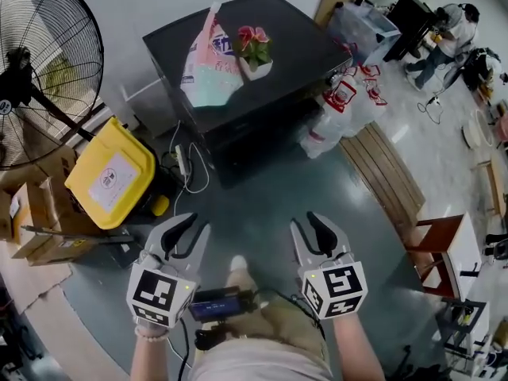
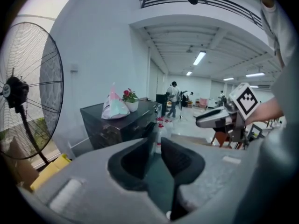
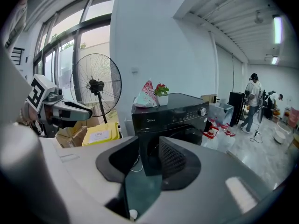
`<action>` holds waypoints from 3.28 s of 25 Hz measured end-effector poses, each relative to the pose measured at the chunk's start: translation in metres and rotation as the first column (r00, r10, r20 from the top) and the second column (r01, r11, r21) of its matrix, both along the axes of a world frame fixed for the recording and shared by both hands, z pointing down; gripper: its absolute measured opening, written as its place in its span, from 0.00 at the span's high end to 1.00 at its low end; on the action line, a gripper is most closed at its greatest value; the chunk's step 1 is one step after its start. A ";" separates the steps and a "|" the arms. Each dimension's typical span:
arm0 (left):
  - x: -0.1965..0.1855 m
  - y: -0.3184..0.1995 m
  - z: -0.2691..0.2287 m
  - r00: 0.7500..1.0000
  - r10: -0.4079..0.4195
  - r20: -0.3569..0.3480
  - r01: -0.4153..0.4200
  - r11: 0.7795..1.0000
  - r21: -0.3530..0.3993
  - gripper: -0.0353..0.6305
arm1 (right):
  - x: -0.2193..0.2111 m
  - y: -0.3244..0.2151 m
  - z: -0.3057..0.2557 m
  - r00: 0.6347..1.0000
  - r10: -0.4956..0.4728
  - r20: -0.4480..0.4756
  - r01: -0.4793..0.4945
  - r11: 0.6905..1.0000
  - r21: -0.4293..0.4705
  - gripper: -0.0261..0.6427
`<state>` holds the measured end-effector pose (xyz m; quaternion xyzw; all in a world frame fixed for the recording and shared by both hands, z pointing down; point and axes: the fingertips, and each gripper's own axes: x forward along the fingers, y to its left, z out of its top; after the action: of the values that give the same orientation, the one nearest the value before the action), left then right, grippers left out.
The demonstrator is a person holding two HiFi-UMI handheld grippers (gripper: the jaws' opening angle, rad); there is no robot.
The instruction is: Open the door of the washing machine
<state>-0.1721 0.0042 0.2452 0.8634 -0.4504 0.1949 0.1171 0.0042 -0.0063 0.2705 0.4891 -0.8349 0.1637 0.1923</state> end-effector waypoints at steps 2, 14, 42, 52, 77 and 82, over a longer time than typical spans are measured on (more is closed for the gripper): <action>-0.006 -0.007 0.002 1.000 -0.004 -0.002 0.004 1.000 0.002 0.83 | -0.005 -0.008 0.003 1.000 -0.007 -0.004 0.007 1.000 -0.002 0.78; -0.019 -0.033 0.024 1.000 -0.012 0.010 0.012 1.000 -0.006 0.82 | -0.022 -0.041 0.031 0.998 -0.056 0.003 0.056 0.998 -0.033 0.78; 0.015 -0.090 0.143 0.999 -0.026 0.041 0.029 0.996 -0.079 0.80 | -0.017 -0.087 0.129 0.984 -0.170 -0.051 0.166 0.984 -0.061 0.78; 0.032 -0.117 0.190 0.999 -0.004 0.036 0.007 0.994 -0.105 0.79 | -0.017 -0.101 0.171 0.985 -0.171 -0.034 0.168 0.983 -0.076 0.78; 0.061 -0.174 0.296 0.993 0.040 0.113 -0.021 0.986 -0.163 0.76 | 0.003 -0.128 0.229 0.984 -0.178 -0.030 0.173 0.978 -0.121 0.78; 0.065 -0.184 0.313 0.991 0.043 0.127 -0.020 0.984 -0.176 0.76 | 0.003 -0.136 0.233 0.983 -0.181 -0.019 0.178 0.977 -0.116 0.78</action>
<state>-0.1075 -0.1802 0.5582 0.8423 -0.4247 0.2912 0.1594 0.0074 -0.1426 0.5039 0.4023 -0.8619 0.1858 0.2463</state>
